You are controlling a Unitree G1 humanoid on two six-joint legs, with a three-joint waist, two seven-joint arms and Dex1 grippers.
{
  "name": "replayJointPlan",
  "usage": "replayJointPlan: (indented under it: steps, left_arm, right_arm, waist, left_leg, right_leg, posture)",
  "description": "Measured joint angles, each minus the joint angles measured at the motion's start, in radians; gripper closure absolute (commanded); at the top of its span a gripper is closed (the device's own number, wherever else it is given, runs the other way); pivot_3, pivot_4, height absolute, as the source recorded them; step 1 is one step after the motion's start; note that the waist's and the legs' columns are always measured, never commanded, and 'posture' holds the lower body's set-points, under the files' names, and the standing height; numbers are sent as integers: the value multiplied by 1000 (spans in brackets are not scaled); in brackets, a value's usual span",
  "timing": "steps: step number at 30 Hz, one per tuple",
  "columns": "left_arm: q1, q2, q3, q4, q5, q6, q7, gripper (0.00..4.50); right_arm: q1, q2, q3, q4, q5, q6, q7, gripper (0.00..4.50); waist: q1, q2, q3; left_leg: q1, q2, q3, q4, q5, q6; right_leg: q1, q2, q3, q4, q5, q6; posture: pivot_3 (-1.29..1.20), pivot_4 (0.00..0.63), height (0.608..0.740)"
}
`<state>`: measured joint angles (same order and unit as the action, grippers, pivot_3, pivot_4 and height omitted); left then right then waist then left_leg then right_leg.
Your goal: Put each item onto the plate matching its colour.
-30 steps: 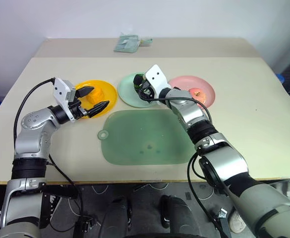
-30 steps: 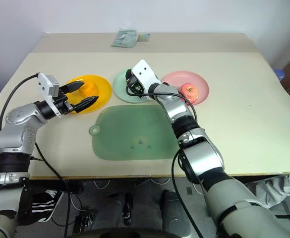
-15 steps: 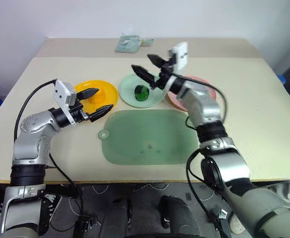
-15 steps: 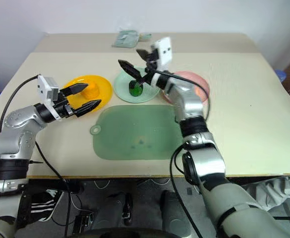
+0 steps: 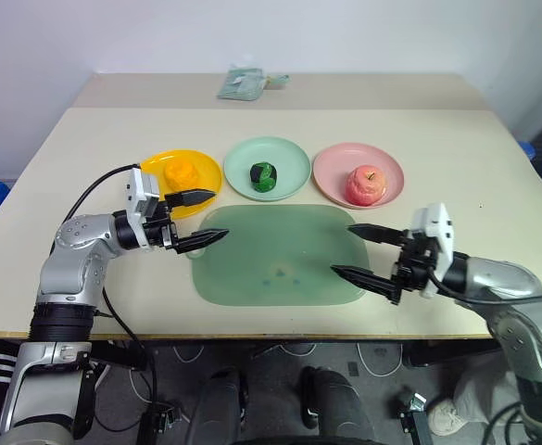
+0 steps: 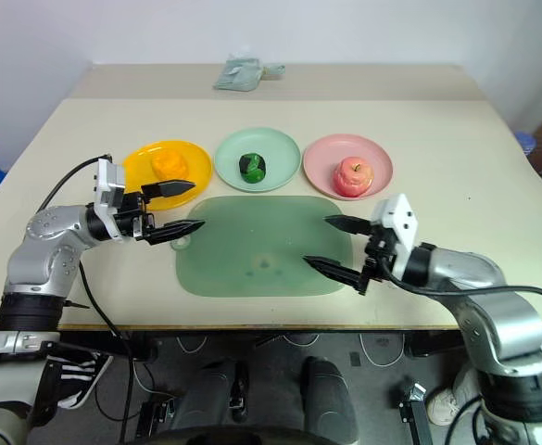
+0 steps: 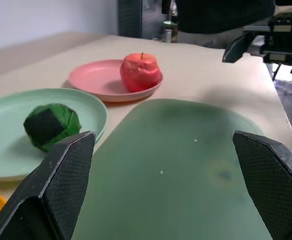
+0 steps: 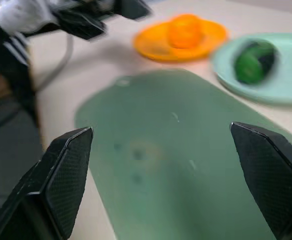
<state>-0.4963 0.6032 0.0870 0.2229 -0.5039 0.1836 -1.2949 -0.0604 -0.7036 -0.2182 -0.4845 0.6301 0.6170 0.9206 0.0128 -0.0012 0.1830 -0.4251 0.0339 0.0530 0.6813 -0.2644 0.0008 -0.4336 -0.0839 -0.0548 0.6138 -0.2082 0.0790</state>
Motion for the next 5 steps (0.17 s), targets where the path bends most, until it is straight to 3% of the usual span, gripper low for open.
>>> replayJointPlan:
  steps: [5]
  left_arm:
    - [-29, -44, -22, 37, 2, -27, -49, 0]
  right_arm:
    - [113, -58, -106, -56, -32, -44, -17, 47]
  waist:
    - [1, 0, 0]
  left_leg:
    - [-1, -1, 1, 1, 0, 0]
  right_leg:
    - [0, -1, 1, -1, 0, 1]
  posture:
    - [0, 150, 740]
